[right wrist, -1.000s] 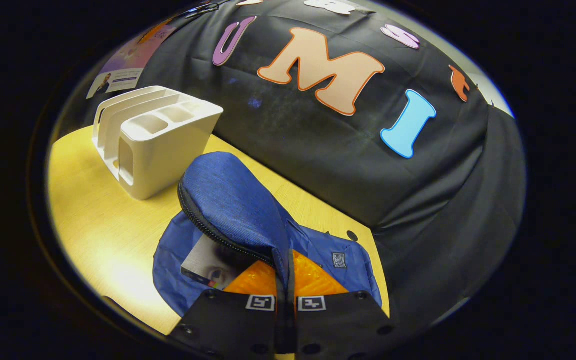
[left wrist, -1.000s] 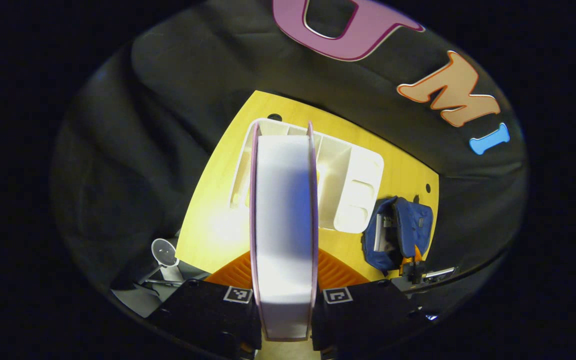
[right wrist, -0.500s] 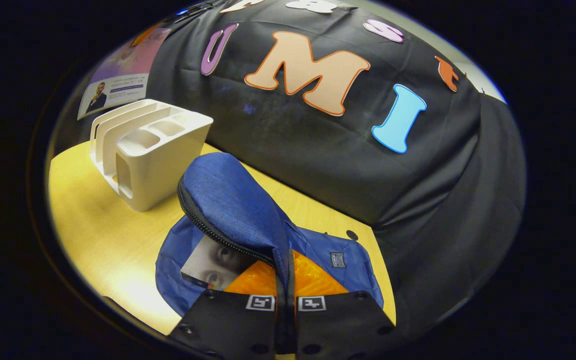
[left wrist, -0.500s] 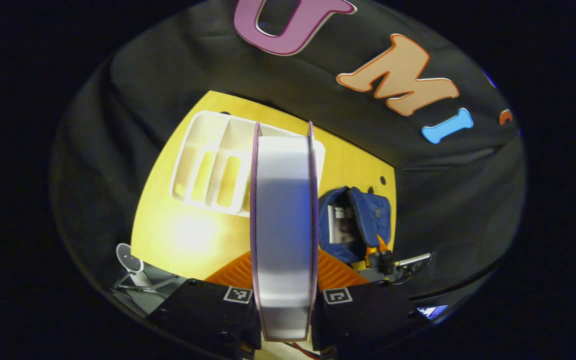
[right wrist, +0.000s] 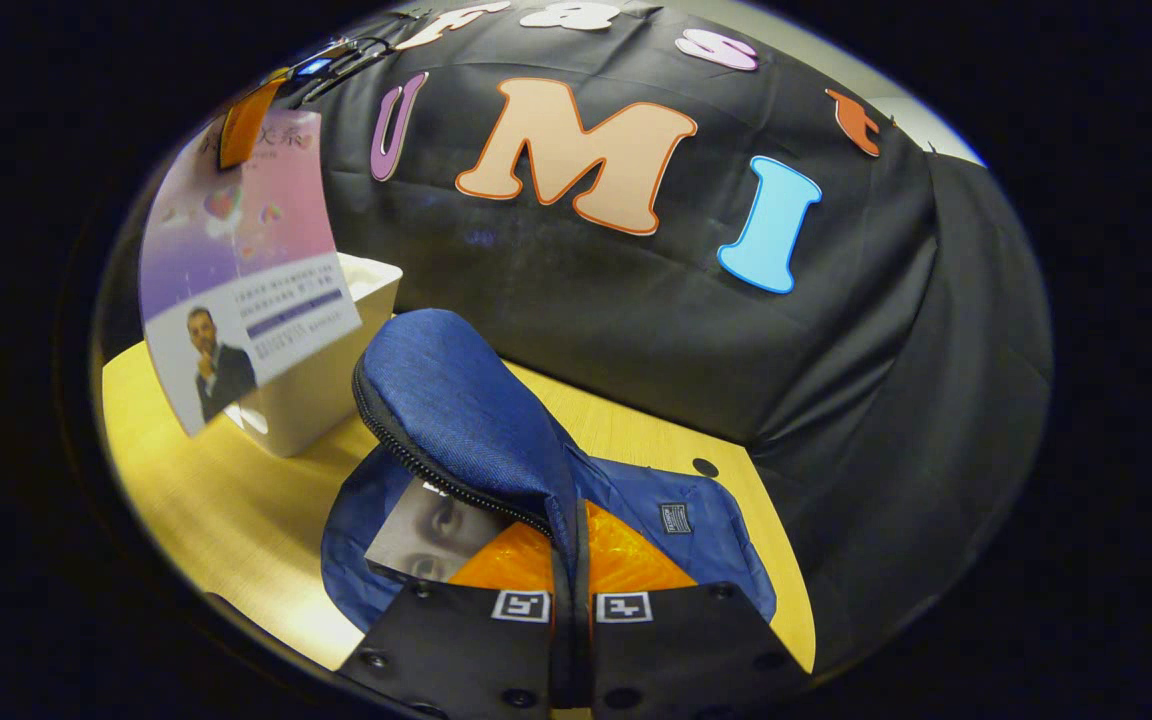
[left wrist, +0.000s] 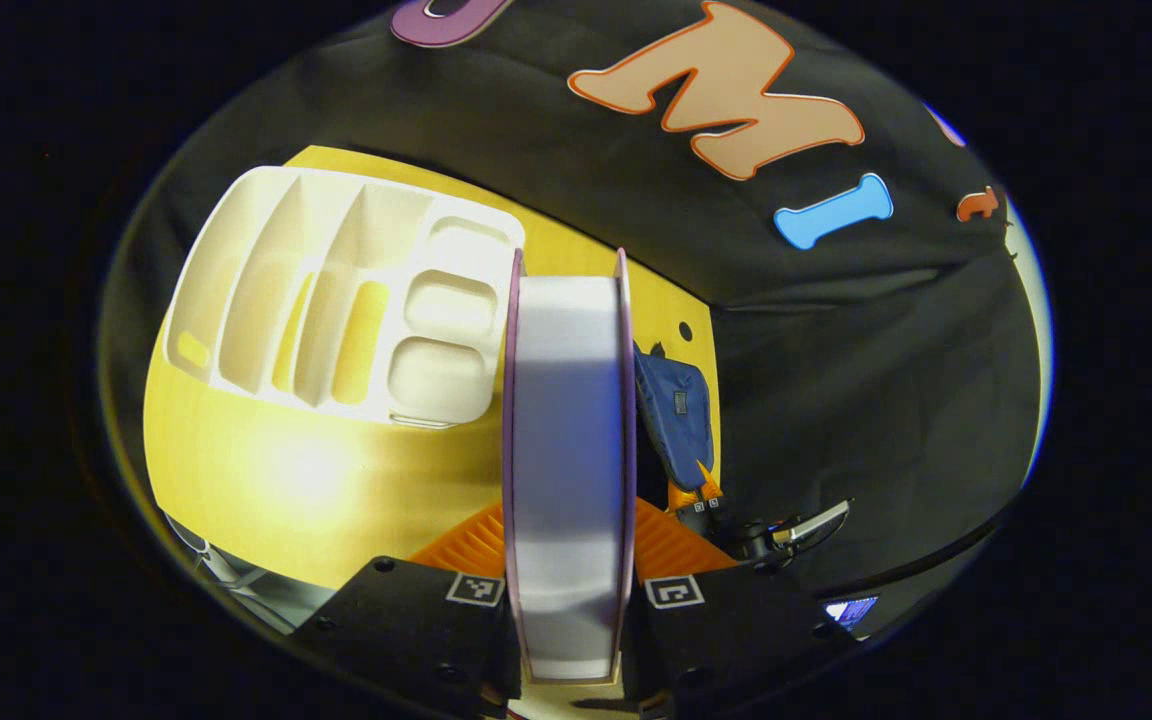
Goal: Open the schoolbag, grab two books from the bookshelf and put them into the schoolbag.
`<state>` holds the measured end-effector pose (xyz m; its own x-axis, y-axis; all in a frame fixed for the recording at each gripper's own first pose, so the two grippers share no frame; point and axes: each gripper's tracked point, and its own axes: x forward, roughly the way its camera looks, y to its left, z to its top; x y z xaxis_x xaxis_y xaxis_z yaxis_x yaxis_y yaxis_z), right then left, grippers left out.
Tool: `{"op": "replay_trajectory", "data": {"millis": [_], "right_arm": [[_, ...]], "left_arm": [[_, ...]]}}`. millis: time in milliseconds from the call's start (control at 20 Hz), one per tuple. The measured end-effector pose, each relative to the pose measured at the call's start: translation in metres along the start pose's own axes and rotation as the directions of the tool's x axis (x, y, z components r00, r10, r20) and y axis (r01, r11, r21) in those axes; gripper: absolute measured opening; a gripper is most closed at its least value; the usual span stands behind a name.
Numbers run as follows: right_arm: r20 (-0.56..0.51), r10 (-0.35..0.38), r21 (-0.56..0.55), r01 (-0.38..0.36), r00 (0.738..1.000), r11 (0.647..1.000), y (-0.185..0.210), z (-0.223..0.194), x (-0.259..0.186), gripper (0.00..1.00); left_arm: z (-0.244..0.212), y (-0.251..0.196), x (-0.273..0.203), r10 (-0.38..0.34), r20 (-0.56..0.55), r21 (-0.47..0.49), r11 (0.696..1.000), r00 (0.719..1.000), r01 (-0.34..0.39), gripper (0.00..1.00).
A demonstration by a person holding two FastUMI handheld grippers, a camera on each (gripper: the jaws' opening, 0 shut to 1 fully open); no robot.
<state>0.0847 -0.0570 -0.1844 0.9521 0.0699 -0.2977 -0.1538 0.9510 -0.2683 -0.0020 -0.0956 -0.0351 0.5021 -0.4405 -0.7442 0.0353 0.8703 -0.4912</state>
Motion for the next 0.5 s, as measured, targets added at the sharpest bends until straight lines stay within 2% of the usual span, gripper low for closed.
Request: {"op": "replay_trajectory", "data": {"millis": [200, 500], "right_arm": [[0.007, 0.008, 0.036, -0.009, 1.000, 0.999, -0.005, 0.001, -0.002, 0.03], [0.023, 0.030, 0.053, -0.031, 0.999, 0.998, -0.008, 0.005, -0.001, 0.01]], "left_arm": [[0.001, -0.008, 0.051, -0.066, 0.031, -0.007, 0.998, 0.997, 0.066, 0.36], [-0.020, -0.021, 0.125, -0.183, 0.028, -0.014, 0.983, 0.983, 0.183, 0.36]]}}
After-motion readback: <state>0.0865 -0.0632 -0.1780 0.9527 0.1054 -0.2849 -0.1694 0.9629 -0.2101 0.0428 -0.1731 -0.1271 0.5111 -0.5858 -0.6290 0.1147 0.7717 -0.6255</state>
